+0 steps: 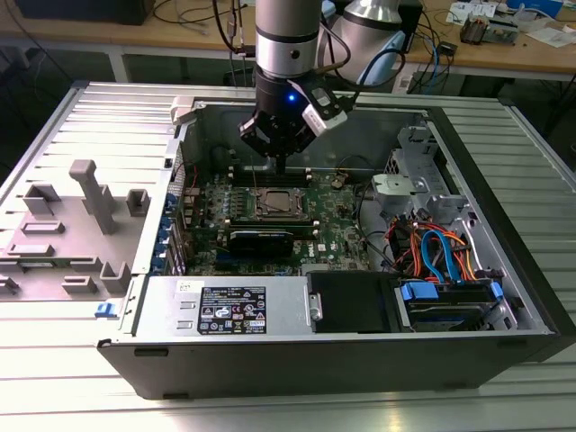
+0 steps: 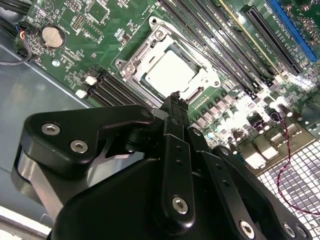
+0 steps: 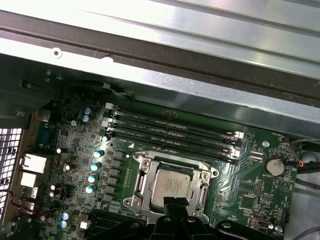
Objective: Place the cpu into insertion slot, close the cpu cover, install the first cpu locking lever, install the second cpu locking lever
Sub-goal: 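Install the first cpu locking lever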
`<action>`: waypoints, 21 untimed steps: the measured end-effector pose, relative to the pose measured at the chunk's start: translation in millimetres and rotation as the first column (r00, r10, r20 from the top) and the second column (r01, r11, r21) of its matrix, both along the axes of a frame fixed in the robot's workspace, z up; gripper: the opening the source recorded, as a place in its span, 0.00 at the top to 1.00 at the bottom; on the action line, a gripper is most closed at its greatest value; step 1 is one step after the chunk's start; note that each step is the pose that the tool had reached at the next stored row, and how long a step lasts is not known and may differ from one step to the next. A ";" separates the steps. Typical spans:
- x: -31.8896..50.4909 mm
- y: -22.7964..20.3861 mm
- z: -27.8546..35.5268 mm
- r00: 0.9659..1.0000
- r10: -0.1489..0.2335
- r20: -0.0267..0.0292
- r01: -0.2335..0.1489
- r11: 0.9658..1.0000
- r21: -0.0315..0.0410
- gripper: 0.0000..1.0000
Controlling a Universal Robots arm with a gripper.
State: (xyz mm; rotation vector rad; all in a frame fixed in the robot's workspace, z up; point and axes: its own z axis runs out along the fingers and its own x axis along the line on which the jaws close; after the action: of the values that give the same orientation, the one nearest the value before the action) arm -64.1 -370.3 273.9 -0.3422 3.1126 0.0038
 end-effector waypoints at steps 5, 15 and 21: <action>-5.8 -0.1 -0.1 1.000 0.000 0.001 0.000 1.000 0.000 0.89; -9.4 -0.3 -0.1 1.000 0.001 0.002 -0.001 1.000 0.000 0.89; -9.4 -0.3 -0.1 1.000 0.001 0.002 -0.001 1.000 0.000 0.89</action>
State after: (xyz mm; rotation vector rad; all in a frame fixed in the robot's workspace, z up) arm -73.5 -370.6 273.8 -0.3442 3.1107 0.0034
